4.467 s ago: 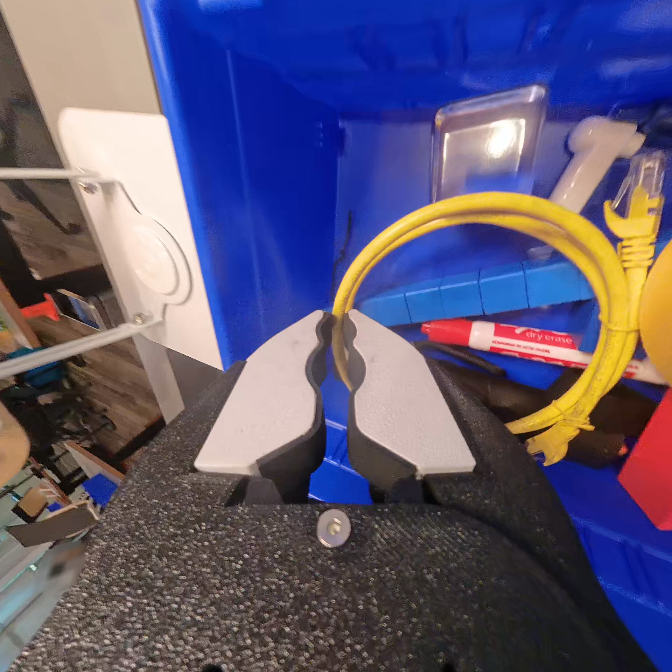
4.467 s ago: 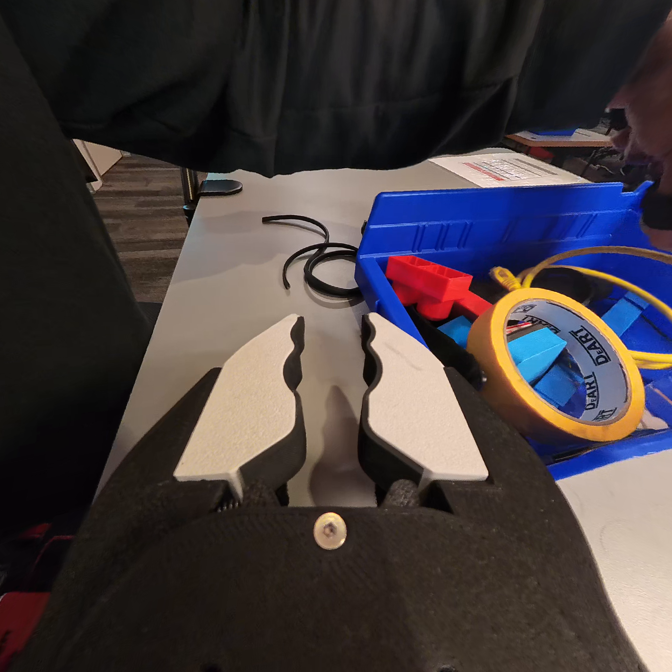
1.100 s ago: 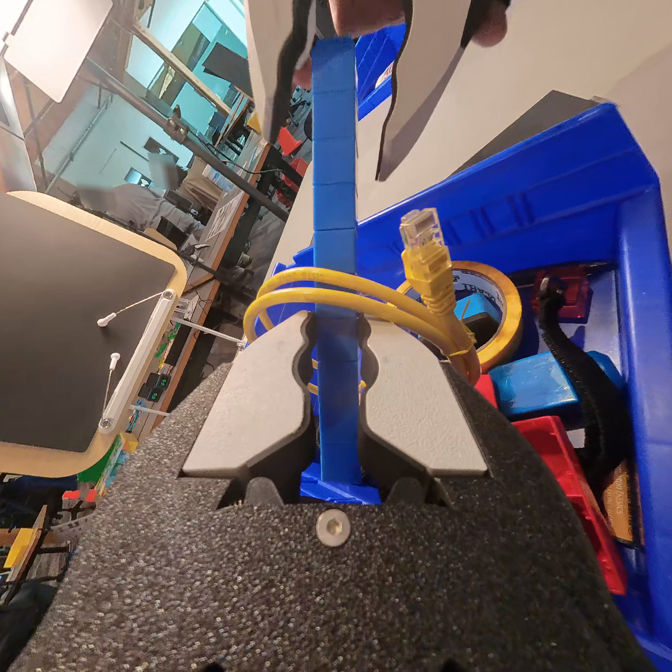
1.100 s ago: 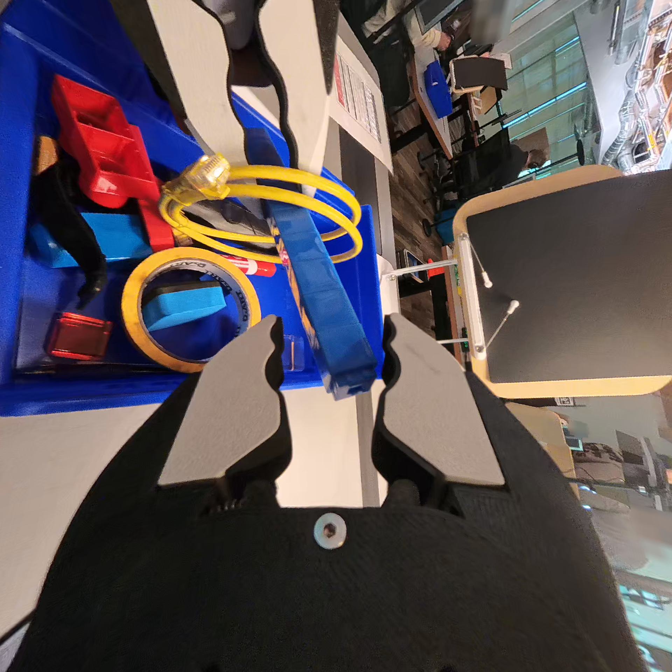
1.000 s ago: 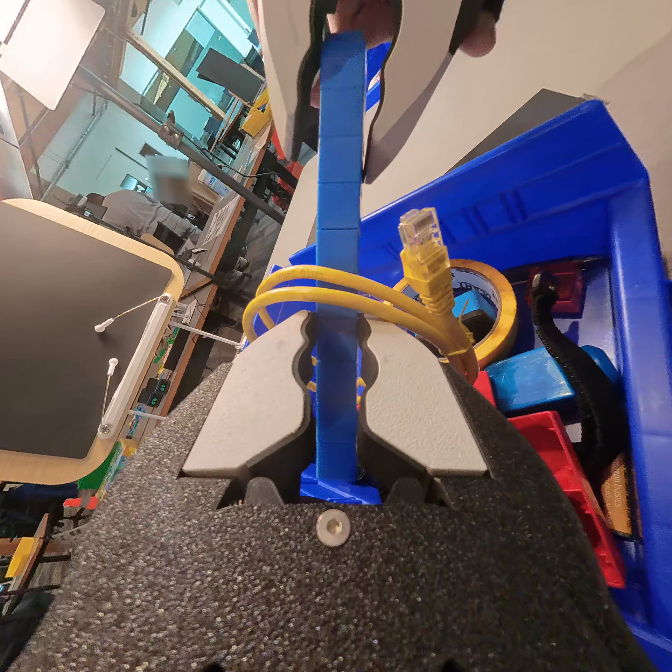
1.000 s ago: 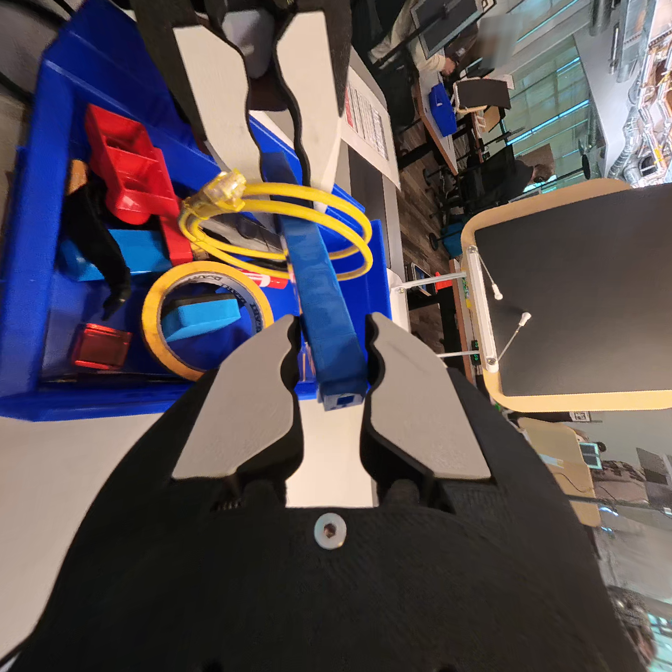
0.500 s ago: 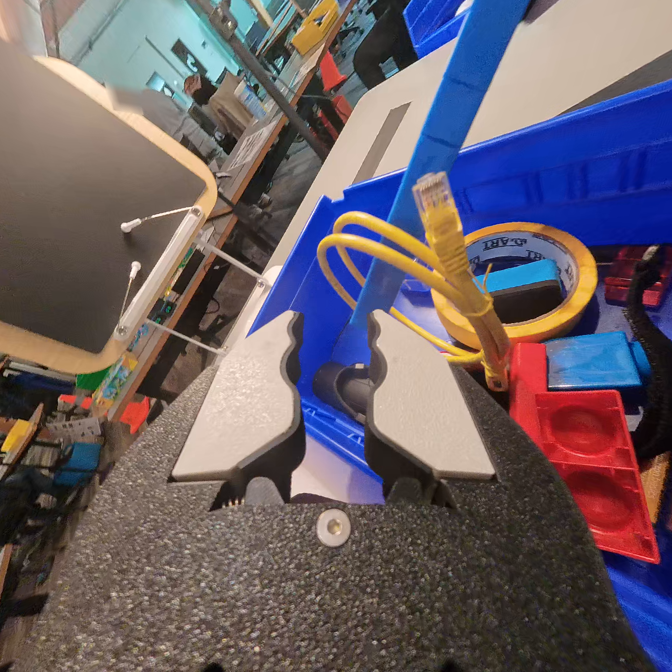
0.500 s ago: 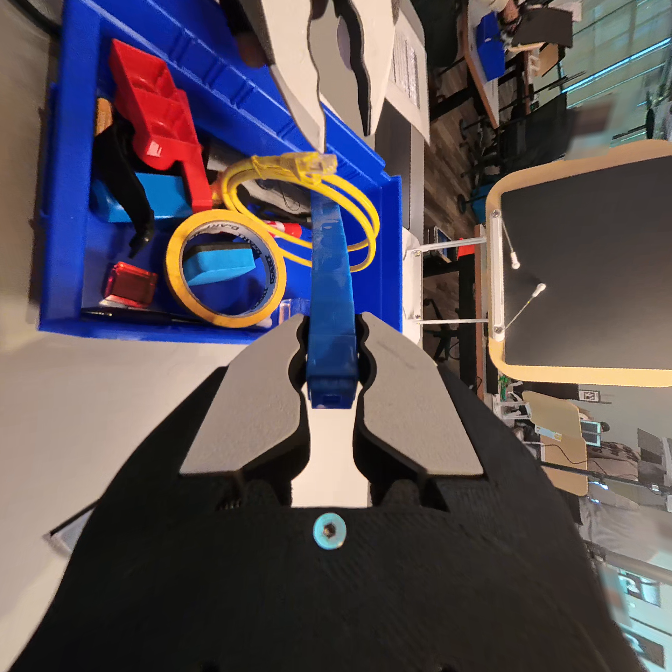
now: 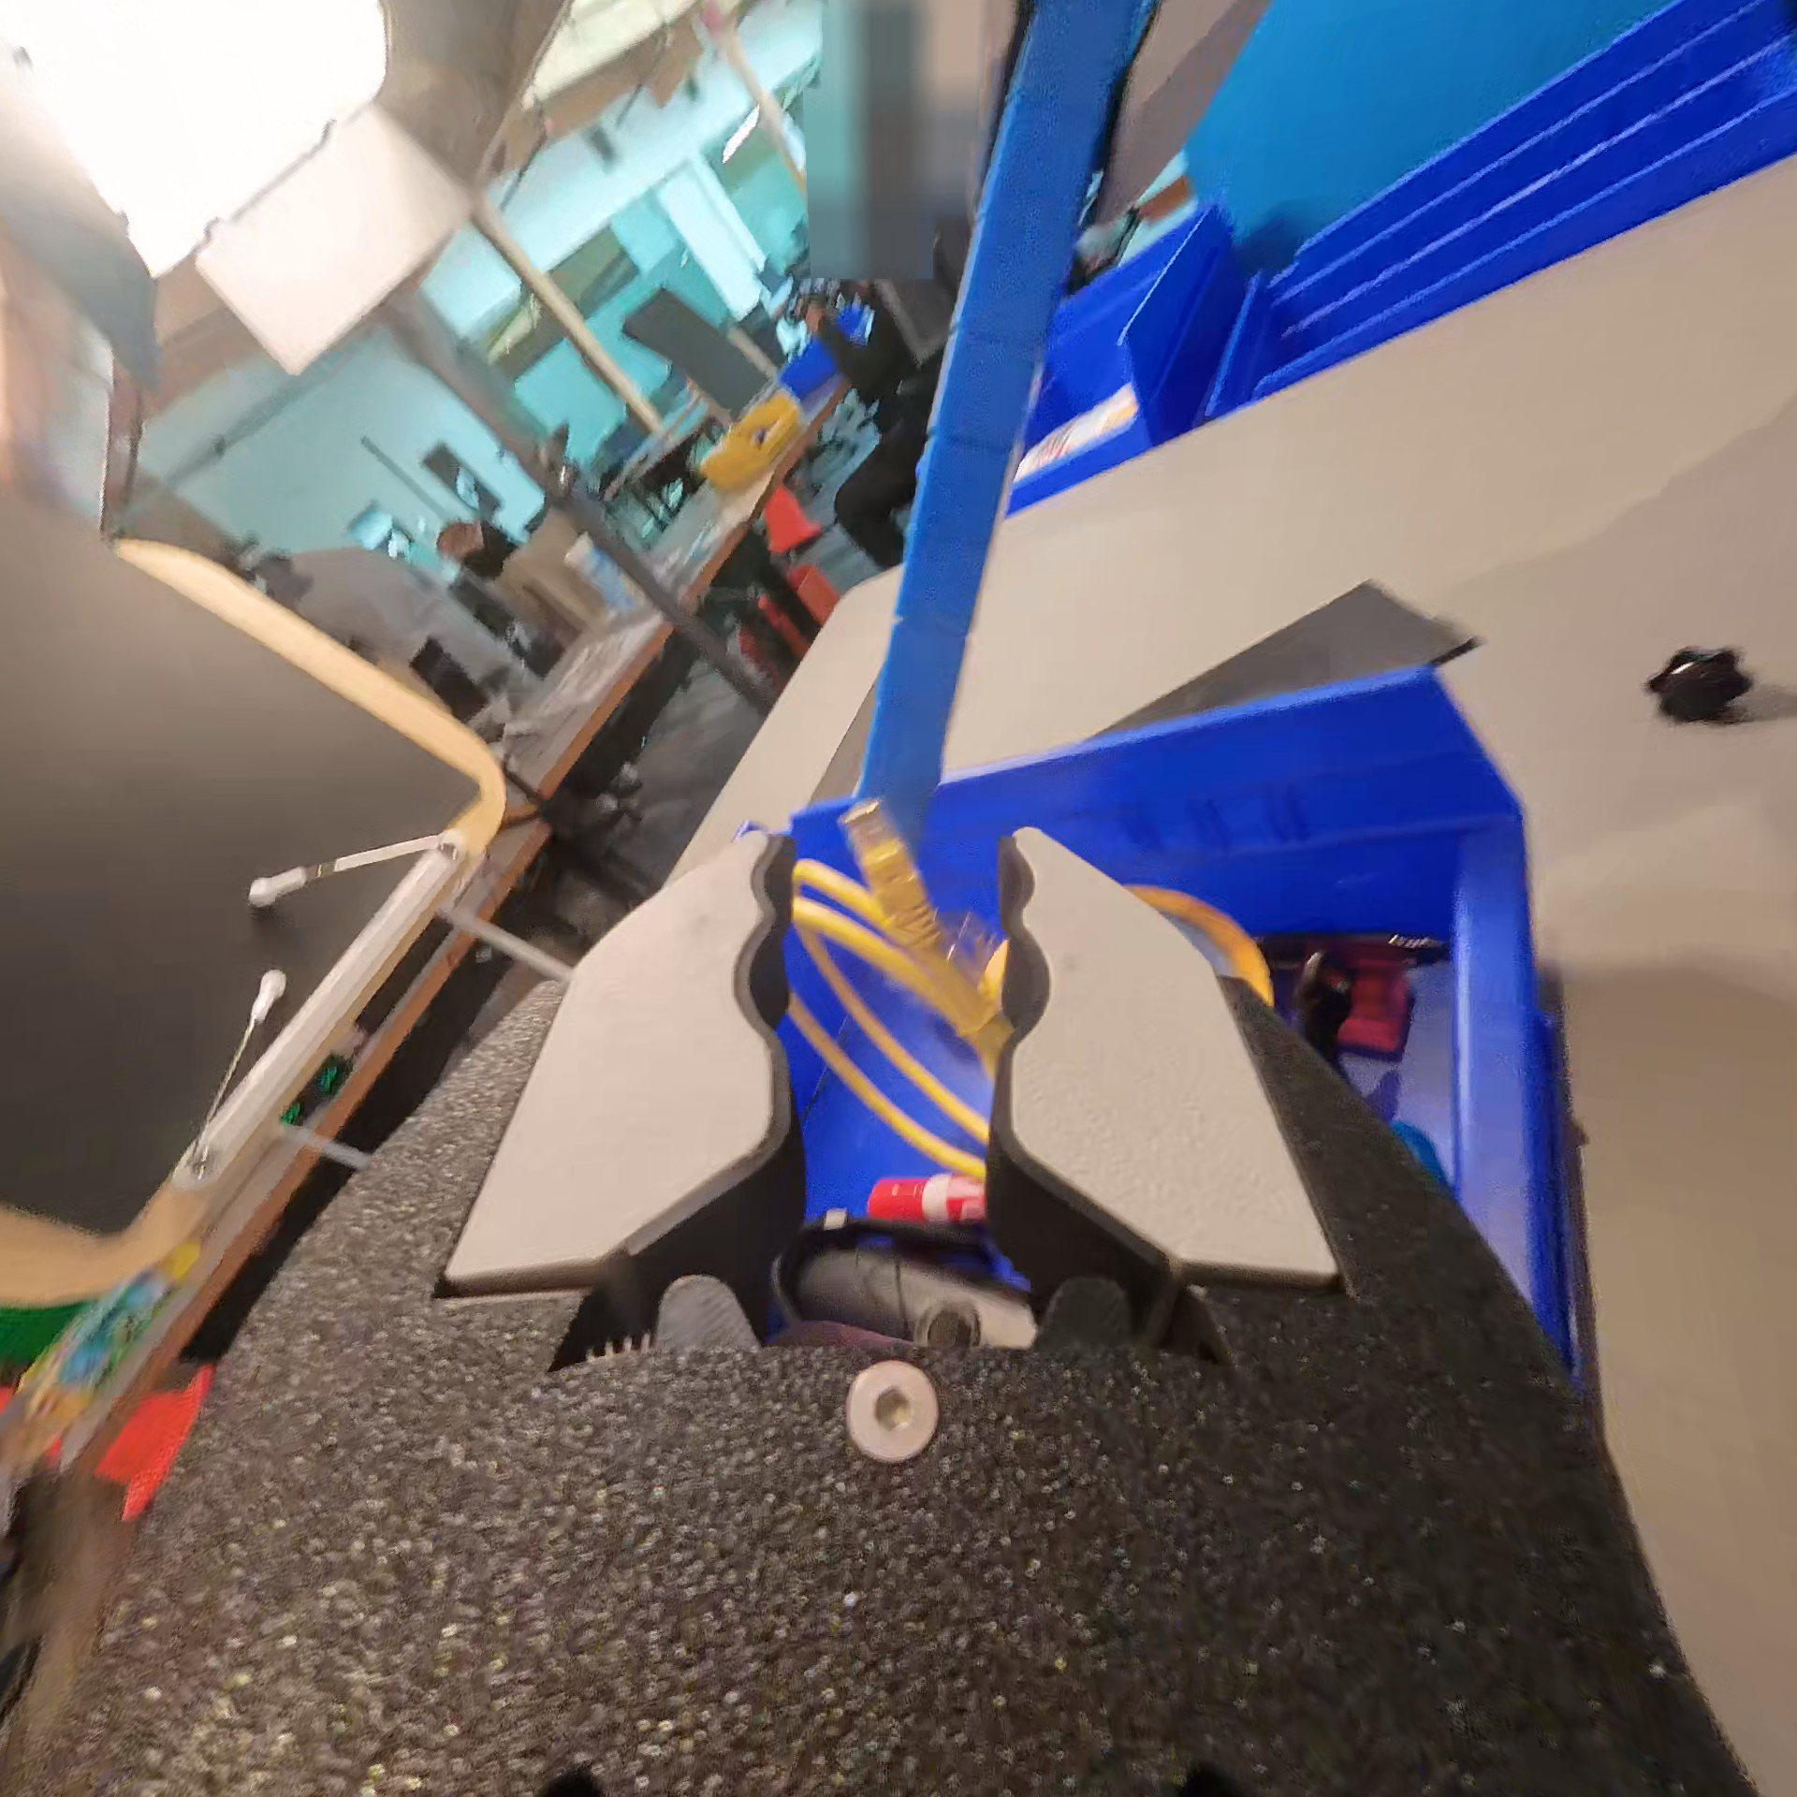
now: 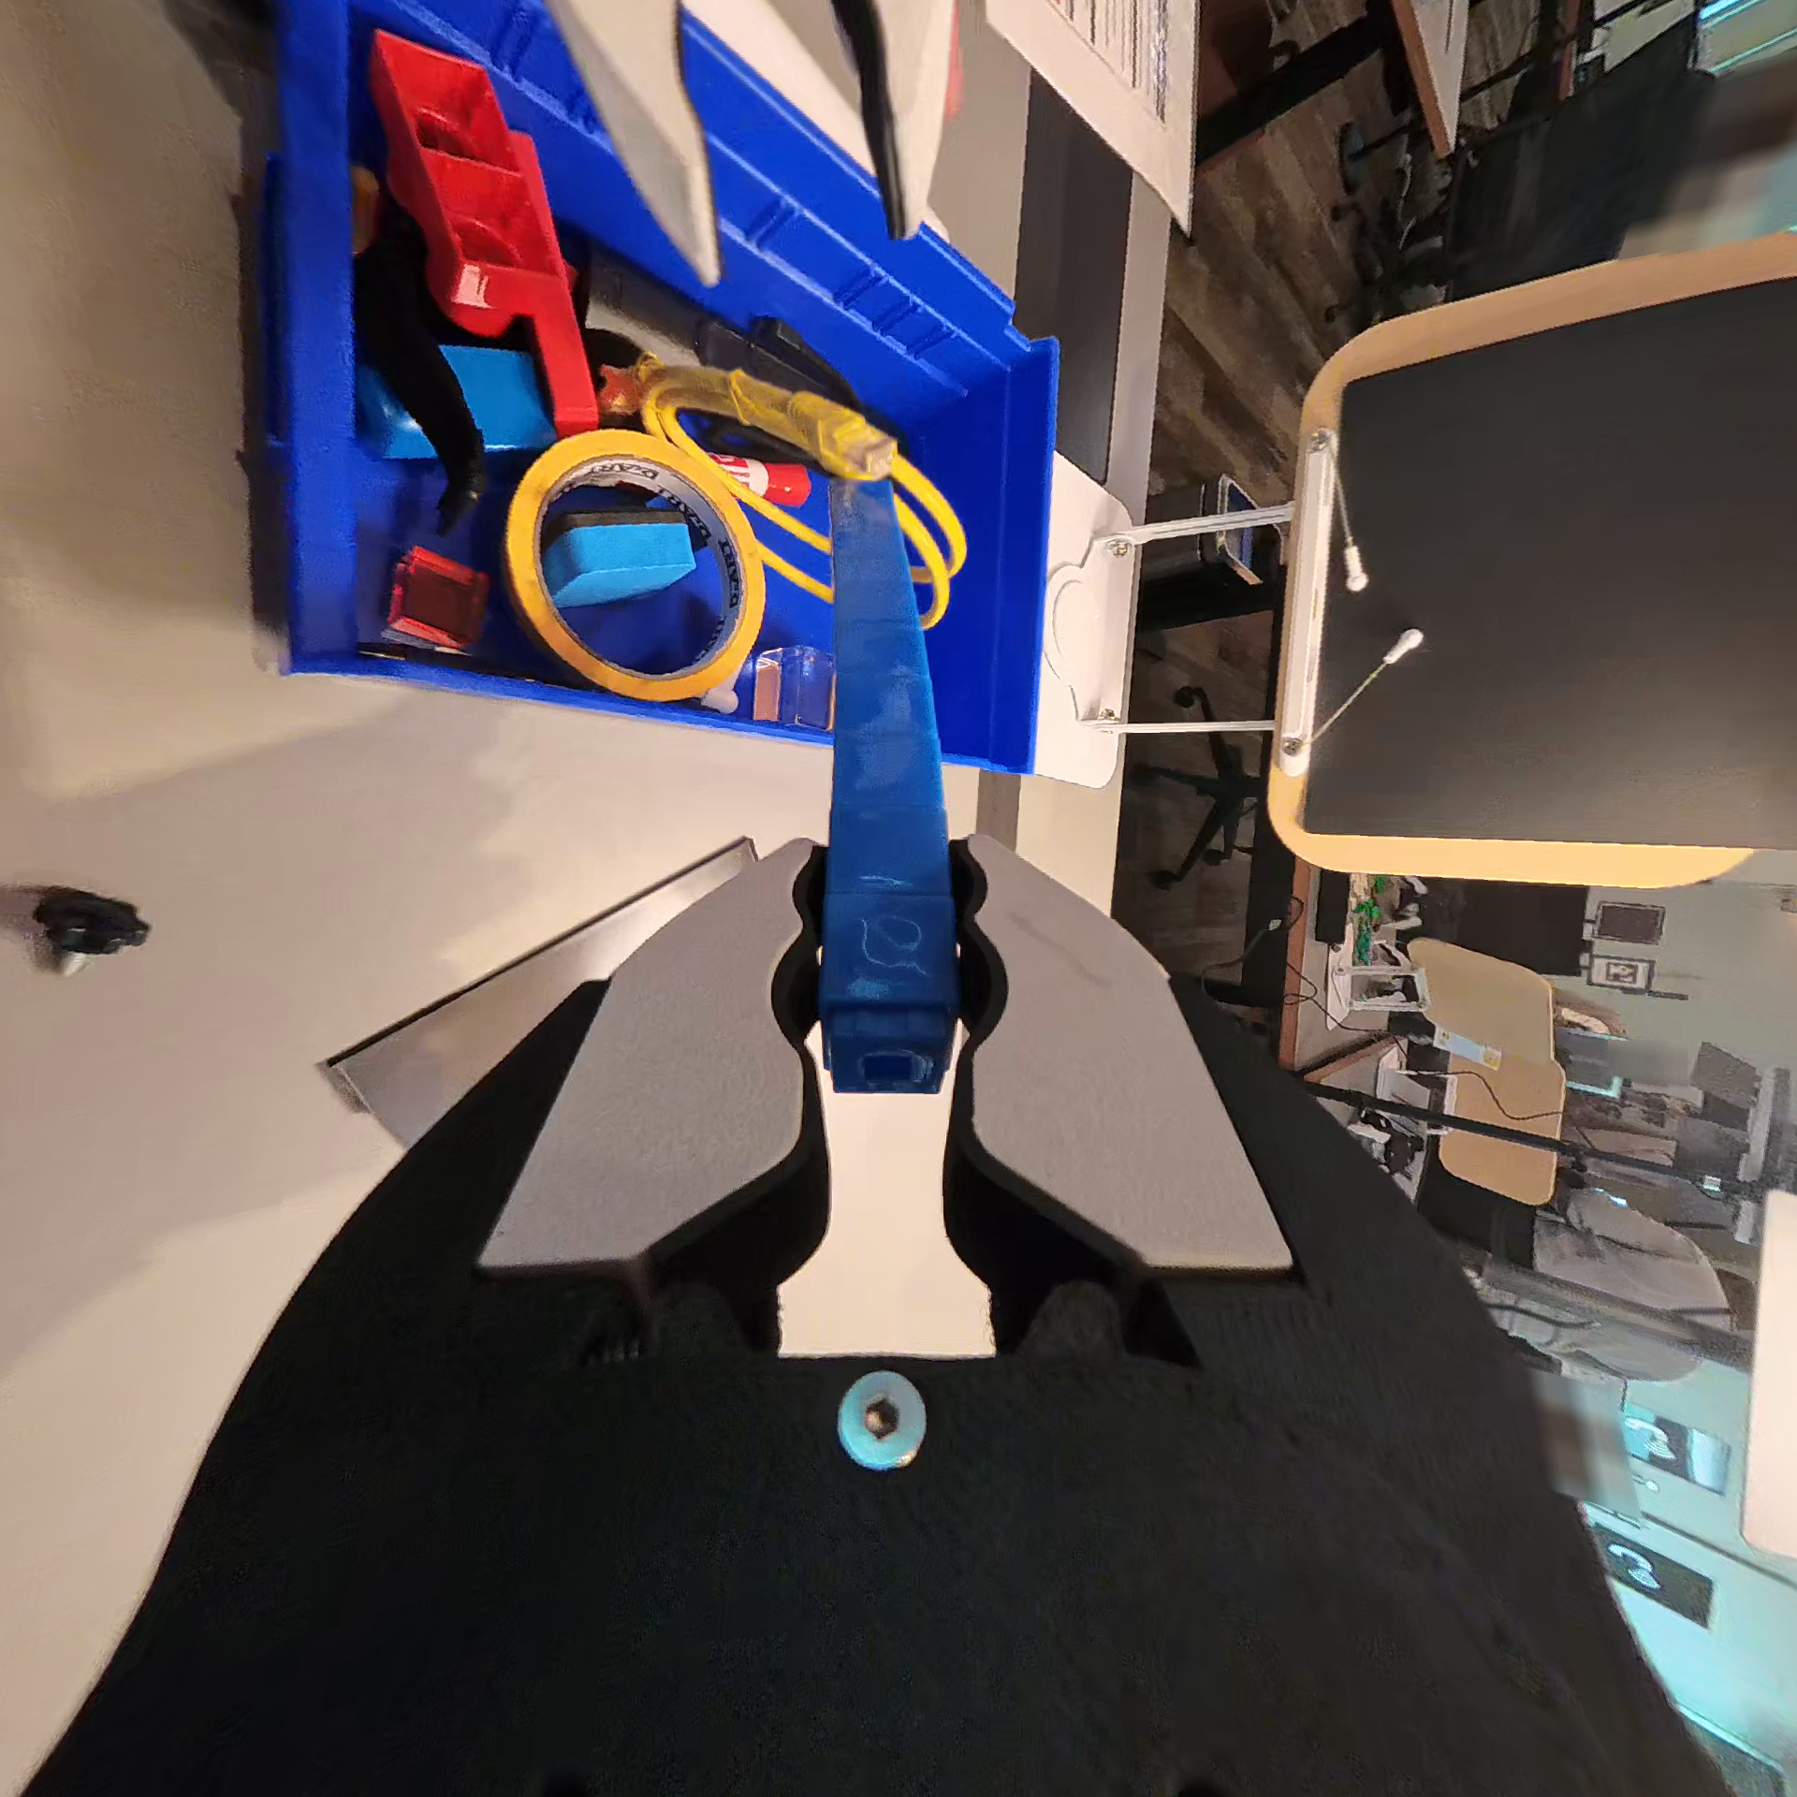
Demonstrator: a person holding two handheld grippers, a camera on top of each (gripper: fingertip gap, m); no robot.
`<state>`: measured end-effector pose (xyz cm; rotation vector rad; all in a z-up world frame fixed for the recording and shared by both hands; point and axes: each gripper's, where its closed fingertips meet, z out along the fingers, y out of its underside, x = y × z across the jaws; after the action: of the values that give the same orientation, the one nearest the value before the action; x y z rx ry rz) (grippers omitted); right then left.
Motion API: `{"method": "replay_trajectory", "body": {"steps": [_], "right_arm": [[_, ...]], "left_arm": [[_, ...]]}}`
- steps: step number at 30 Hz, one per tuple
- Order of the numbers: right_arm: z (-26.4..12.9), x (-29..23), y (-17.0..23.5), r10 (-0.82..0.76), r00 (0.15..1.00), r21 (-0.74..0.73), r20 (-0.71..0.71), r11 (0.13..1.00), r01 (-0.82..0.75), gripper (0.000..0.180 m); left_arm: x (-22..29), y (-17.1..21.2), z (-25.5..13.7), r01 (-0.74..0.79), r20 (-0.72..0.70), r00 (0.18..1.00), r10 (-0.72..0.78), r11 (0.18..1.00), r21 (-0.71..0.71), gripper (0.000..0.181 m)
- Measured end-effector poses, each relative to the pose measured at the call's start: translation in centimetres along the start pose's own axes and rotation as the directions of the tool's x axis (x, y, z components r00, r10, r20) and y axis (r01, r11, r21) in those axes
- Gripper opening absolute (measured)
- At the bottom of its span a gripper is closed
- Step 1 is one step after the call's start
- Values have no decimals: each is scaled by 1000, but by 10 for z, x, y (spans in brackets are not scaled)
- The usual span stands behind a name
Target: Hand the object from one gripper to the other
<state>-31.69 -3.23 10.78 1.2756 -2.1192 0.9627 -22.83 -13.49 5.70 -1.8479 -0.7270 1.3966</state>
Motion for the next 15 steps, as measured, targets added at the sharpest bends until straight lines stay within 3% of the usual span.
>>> {"method": "replay_trajectory", "body": {"steps": [3, 9, 12, 15], "right_arm": [[-16, -1, -7, -10, 1000, 8, -14, 1000, 10, 23], [-35, -13, -35, 12, 1000, 147, -18, 989, -10, 23], [-37, -22, -51, 67, 998, 288, -7, 956, -62, 23], [-32, -33, -68, 137, 990, 448, 22, 884, -132, 23]], "left_arm": [[14, -20, 6, -33, 4, 999, 33, 996, 84, 52], [20, -4, 21, -157, 45, 986, 158, 987, -33, 72], [18, -1, 15, -104, 24, 994, 104, 994, -21, 71], [26, -5, 0, -14, -92, 996, 18, 999, 45, 67]]}}
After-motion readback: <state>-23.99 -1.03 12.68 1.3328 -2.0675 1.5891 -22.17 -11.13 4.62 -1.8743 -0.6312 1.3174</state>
